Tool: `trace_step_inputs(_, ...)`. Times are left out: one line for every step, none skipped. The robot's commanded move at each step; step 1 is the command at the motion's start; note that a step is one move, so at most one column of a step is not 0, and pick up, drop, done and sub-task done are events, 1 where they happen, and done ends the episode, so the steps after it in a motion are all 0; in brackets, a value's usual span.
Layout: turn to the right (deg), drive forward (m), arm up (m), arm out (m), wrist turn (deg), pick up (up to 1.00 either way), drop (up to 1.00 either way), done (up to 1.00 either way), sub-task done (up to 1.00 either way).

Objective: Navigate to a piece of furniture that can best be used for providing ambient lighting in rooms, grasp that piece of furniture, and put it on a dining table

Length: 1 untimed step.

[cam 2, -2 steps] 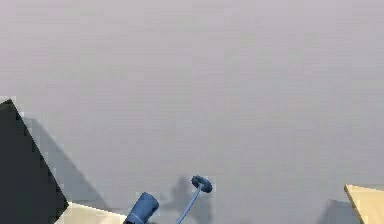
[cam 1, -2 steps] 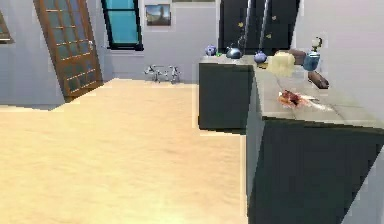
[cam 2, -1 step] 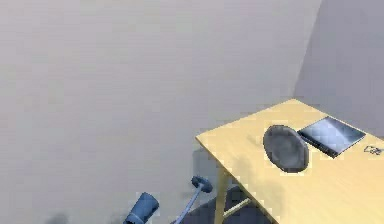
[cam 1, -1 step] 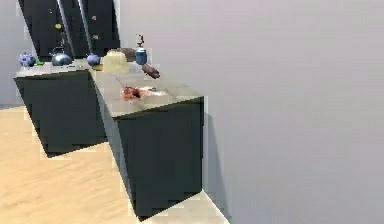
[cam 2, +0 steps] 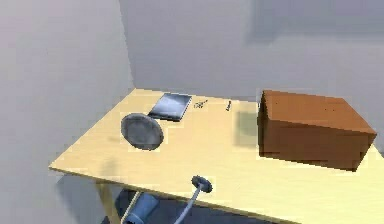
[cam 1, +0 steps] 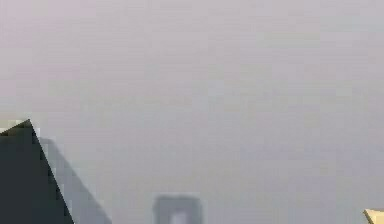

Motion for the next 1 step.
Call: trace_step_inputs(18.0, 0.00, 0.00, 0.00, 0.0, 0.00, 0.00, 0.00, 0.00)
